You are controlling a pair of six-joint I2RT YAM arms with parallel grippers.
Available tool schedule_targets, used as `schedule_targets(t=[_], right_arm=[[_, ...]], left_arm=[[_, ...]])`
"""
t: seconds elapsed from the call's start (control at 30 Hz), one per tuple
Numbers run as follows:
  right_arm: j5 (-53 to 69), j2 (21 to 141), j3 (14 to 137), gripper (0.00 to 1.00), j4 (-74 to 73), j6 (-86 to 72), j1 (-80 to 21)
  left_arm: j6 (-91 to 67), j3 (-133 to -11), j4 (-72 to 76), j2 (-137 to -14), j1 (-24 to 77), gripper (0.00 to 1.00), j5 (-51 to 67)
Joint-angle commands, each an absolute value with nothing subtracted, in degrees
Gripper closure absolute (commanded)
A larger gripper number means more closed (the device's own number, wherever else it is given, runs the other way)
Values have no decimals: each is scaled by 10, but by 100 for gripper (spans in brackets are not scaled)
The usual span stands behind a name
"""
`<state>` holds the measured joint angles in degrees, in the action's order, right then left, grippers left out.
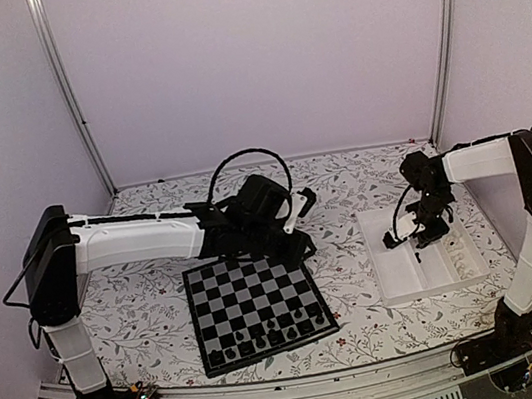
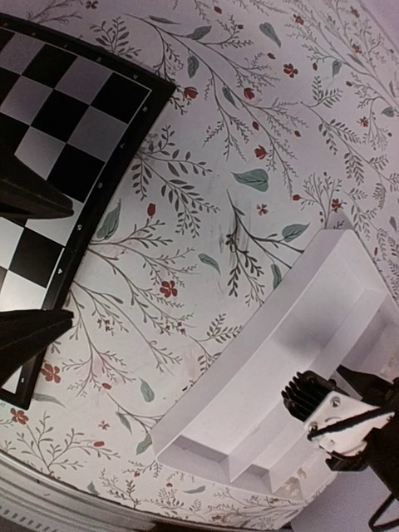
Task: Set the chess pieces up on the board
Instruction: Pick up the chess piece from the storage box.
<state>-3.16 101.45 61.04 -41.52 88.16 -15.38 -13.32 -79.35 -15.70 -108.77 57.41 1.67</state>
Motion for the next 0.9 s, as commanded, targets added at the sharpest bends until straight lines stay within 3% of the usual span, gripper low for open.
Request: schedule_targets(t=[0.0, 0.27, 0.87], right_arm=[[-55, 1026, 595, 65, -413, 901, -160], [-71, 1031, 604, 66, -451, 870, -157], [-11, 1035, 656, 83, -505, 774, -119]], left_arm=[[-132, -786, -144, -1065, 582, 60, 12], [-130, -781, -138, -1066, 585, 60, 16], [-130, -764, -117, -1050, 587, 60, 24]])
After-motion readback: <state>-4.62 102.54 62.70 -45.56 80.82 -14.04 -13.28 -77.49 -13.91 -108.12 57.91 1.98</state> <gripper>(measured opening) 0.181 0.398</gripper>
